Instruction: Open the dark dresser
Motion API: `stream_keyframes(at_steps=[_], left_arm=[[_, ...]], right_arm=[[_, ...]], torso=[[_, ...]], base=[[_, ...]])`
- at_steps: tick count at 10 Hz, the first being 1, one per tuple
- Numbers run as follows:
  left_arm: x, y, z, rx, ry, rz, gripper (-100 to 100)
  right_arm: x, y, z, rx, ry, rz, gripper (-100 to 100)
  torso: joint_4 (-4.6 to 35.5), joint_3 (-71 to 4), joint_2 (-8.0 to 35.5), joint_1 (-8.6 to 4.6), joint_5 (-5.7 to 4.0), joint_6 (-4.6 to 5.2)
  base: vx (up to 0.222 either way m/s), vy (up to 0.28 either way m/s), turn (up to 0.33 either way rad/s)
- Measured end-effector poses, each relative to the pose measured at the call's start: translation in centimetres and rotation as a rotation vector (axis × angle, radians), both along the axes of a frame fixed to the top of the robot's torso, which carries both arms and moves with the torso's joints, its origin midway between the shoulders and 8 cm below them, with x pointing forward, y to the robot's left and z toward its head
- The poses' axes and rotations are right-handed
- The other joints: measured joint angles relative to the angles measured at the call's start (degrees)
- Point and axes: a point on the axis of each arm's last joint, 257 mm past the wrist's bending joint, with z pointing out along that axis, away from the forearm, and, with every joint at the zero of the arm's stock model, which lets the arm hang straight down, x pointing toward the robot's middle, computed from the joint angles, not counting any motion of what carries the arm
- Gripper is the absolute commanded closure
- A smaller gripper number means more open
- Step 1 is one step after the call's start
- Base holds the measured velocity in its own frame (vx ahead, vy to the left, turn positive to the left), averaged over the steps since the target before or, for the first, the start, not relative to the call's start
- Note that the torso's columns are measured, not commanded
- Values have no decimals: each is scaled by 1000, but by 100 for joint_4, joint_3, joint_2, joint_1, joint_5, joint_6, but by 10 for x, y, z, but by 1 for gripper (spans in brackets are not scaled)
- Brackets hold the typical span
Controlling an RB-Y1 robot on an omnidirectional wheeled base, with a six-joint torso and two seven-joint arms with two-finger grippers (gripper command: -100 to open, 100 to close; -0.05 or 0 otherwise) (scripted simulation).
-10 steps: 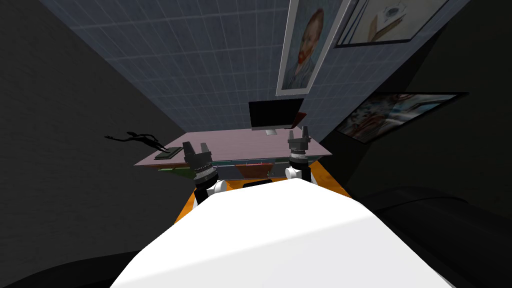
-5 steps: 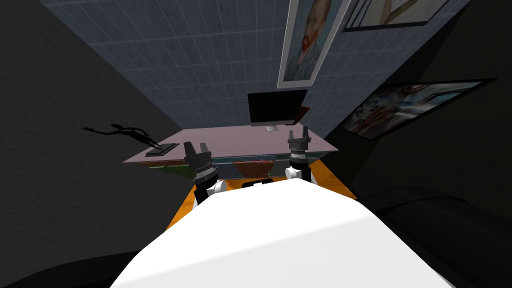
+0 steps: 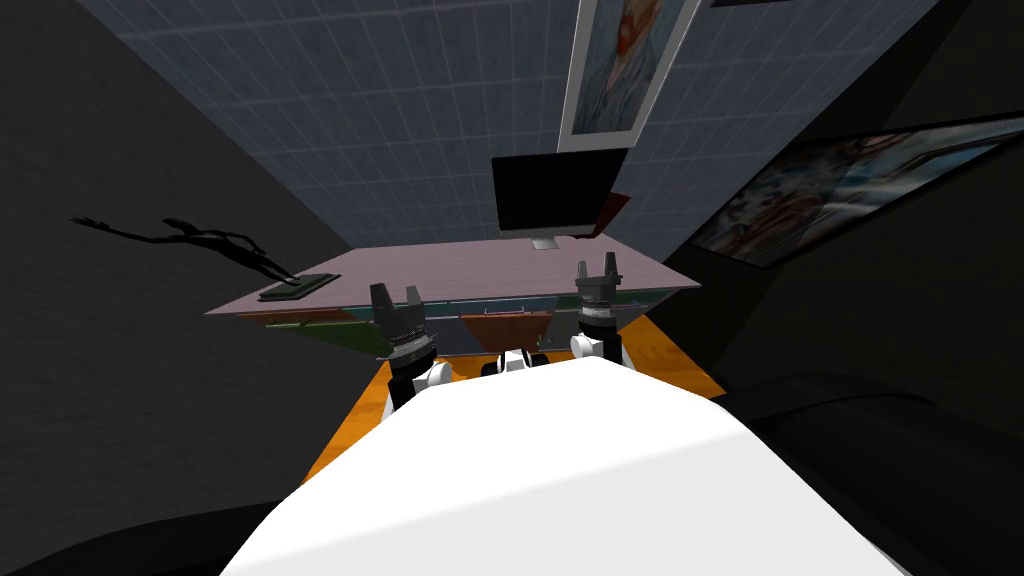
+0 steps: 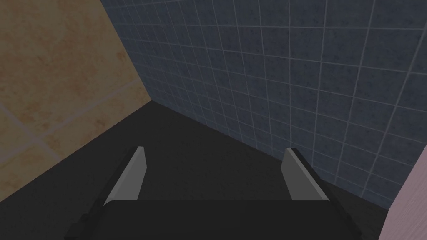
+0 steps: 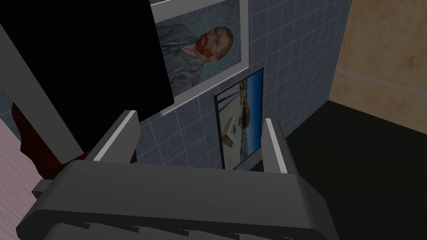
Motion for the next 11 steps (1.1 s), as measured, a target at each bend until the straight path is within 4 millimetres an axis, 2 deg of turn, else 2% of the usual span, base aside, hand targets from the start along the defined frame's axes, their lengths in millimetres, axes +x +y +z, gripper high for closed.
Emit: stream_keyframes(at_steps=[4, 11], left_arm=[[12, -7, -23, 97, 43, -34, -100], [35, -10, -79, 192, 119, -35, -100]], right_arm=[[0, 0, 0, 0, 0, 0, 0], [0, 0, 0, 0, 0, 0, 0]], torso=[[23, -32, 19, 1, 0, 0], [23, -32, 19, -1, -1, 0]], base=[[-11, -27, -1], [-12, -35, -1]])
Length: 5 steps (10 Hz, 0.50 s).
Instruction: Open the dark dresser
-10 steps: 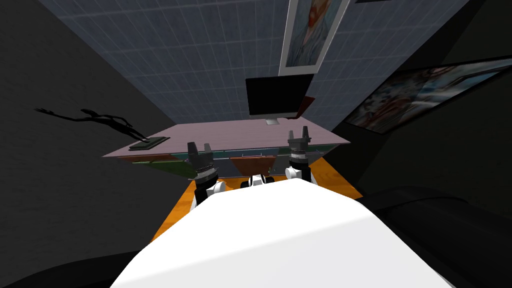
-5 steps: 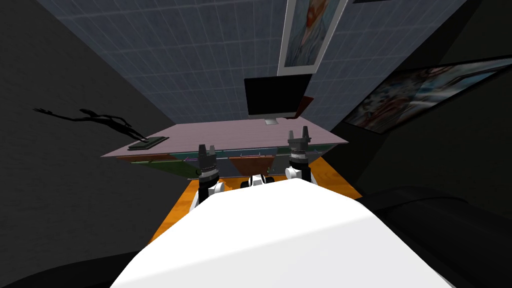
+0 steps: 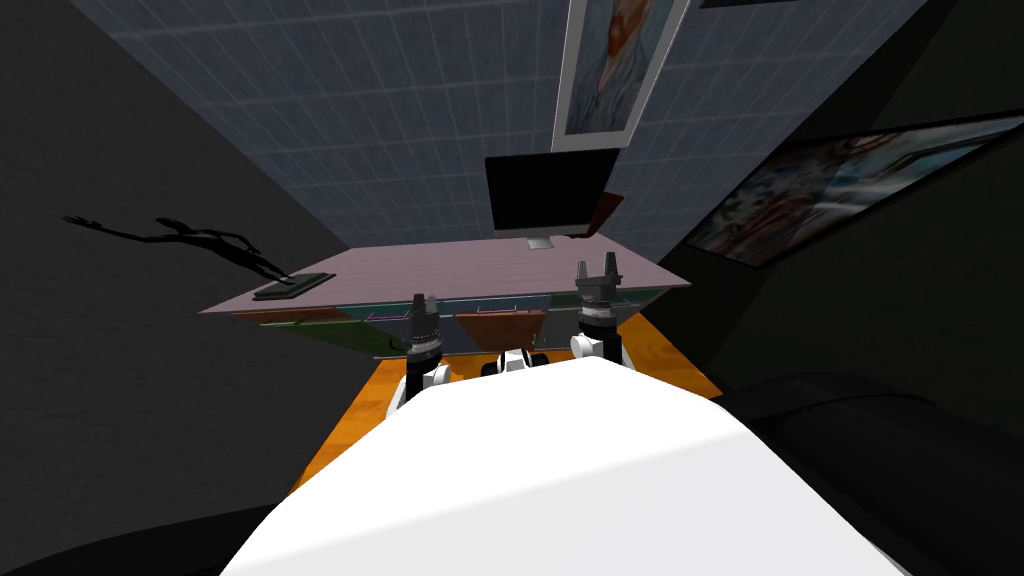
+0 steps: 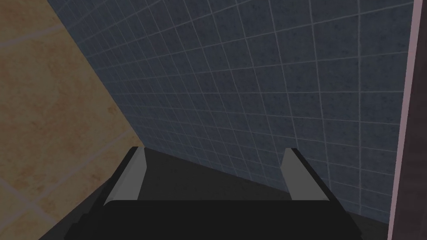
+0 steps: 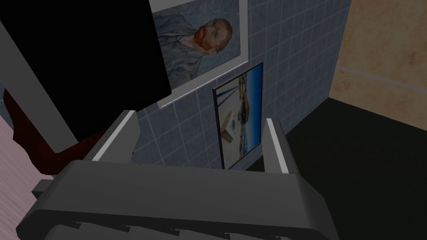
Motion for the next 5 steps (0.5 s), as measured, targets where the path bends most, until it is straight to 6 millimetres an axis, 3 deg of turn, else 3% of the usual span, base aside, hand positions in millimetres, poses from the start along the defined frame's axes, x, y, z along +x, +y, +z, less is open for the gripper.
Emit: stream_keyframes(at_steps=[5], left_arm=[[10, 1, -33, 29, 40, 12, -100]], right_arm=[[0, 0, 0, 0, 0, 0, 0]], torso=[[0, 0, 1, 1, 0, 0]], base=[[-10, -25, -1]])
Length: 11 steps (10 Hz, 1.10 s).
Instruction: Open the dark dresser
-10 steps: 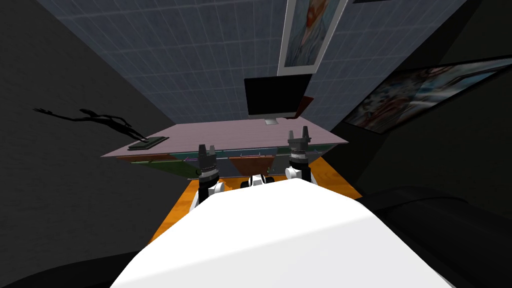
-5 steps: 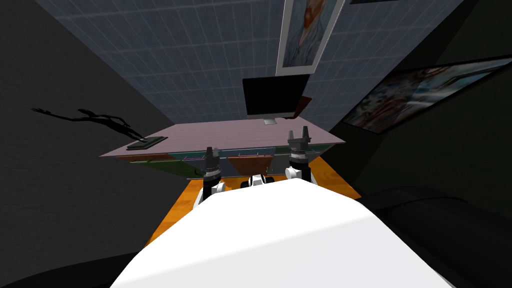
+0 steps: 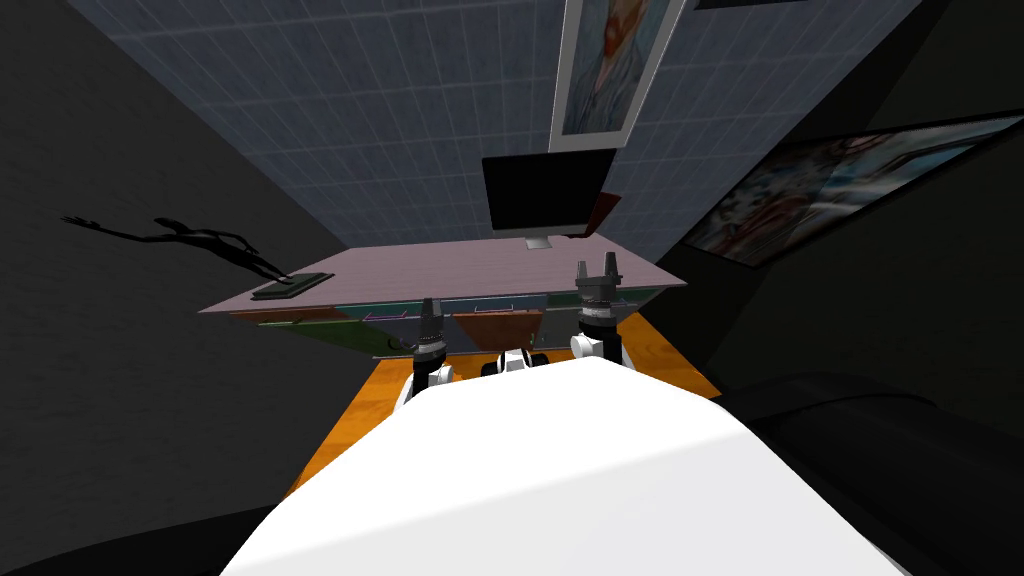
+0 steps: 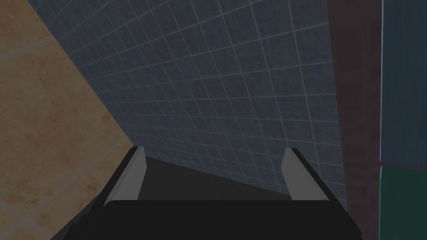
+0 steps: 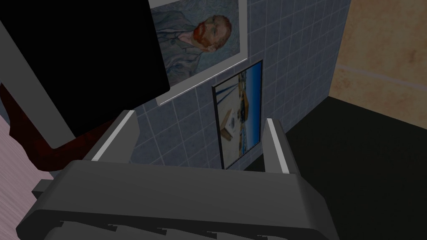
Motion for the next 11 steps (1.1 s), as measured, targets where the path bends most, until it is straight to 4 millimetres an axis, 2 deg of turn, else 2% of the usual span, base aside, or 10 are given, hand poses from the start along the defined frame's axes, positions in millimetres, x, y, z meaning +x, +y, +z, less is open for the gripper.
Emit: stream_keyframes(at_steps=[11], left_arm=[[15, 0, -76, 72, 83, 16, -100]], right_arm=[[0, 0, 0, 0, 0, 0, 0]], torso=[[0, -1, -1, 4, 1, 0]], base=[[-12, -32, -1]])
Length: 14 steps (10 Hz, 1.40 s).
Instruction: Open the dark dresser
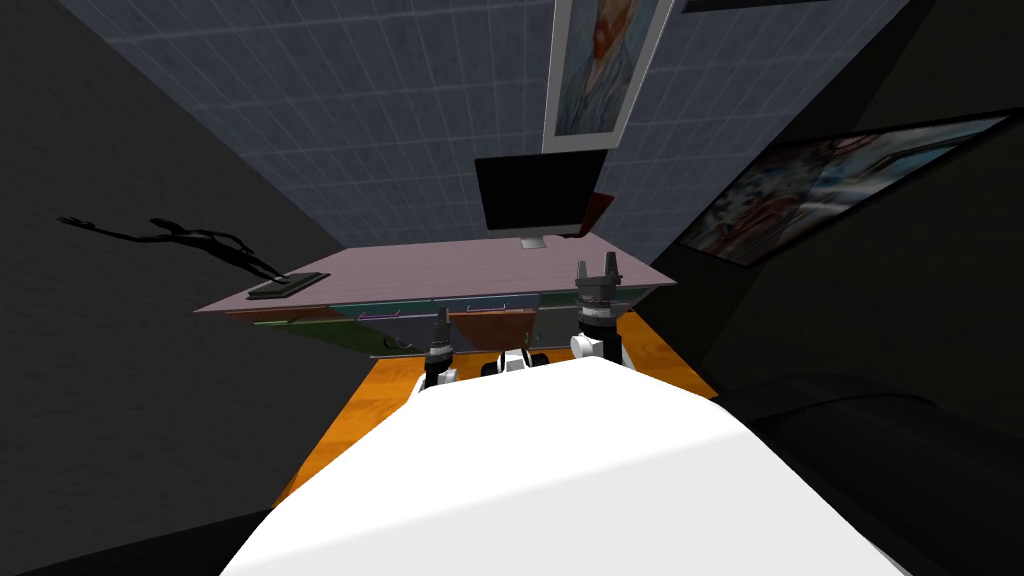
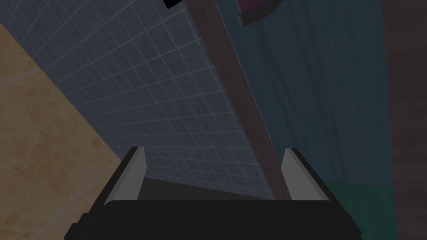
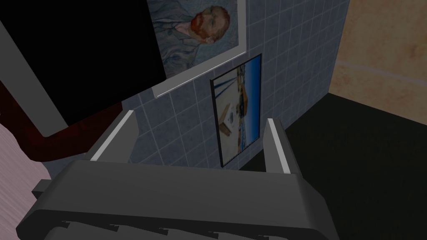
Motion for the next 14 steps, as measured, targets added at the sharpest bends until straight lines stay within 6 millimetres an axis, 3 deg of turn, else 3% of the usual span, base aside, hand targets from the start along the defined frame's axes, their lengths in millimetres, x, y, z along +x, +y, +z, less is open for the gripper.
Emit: stream_keyframes(at_steps=[6, 14], left_arm=[[3, -7, -40, 29, 41, 4, -100], [3, -43, -80, -57, 78, 20, -100]], right_arm=[[0, 0, 0, 0, 0, 0, 0], [0, 0, 0, 0, 0, 0, 0]], torso=[[0, 0, 0, -1, 0, 0], [0, -1, -1, 1, 0, 0]], base=[[-14, -39, -1], [-10, -25, -1]])
